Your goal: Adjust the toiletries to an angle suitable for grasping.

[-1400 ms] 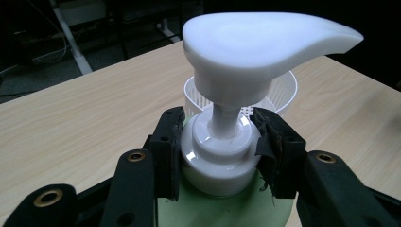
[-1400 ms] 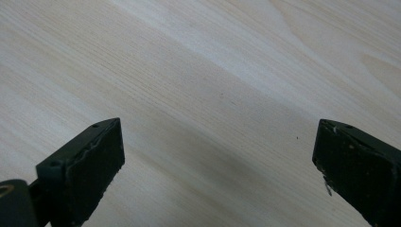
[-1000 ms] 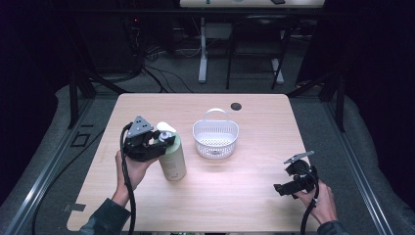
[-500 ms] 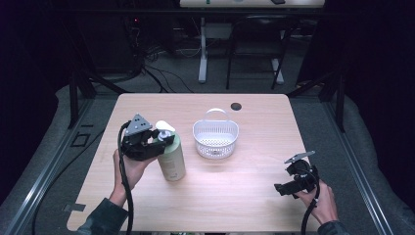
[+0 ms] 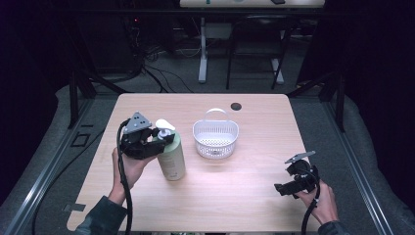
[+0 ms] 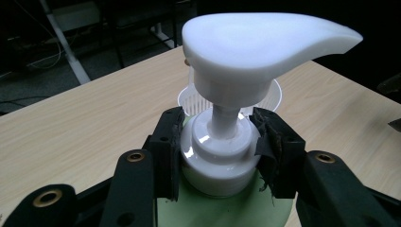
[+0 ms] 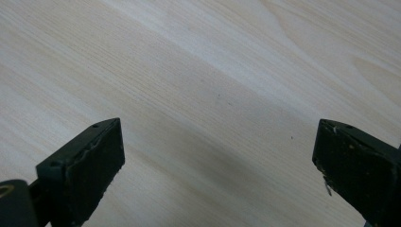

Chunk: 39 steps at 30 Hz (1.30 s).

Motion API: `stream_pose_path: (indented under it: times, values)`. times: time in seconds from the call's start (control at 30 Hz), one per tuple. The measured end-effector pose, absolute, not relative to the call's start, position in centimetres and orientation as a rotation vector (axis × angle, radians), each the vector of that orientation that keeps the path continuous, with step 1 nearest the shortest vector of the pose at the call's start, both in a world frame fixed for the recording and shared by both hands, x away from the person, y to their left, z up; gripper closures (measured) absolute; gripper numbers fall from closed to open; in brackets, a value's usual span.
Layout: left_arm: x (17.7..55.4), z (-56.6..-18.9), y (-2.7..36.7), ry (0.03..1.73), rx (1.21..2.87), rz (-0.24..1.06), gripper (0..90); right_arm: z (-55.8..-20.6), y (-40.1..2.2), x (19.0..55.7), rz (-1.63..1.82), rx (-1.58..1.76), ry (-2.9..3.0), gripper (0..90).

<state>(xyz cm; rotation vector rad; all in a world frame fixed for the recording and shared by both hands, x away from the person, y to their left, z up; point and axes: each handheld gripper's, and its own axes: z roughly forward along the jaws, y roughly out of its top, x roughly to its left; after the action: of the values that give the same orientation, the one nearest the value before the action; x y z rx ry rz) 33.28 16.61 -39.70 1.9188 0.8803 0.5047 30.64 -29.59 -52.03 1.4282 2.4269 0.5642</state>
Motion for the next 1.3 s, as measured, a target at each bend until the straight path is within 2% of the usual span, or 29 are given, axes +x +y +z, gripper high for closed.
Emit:
stream_pose_path:
  times: [1.3]
  values:
    - [34.2, -36.8, 15.4, 0.832, 1.938, 0.507, 55.5, -52.0, -29.8, 30.6, 0.568, 1.436, 2.422, 2.4]
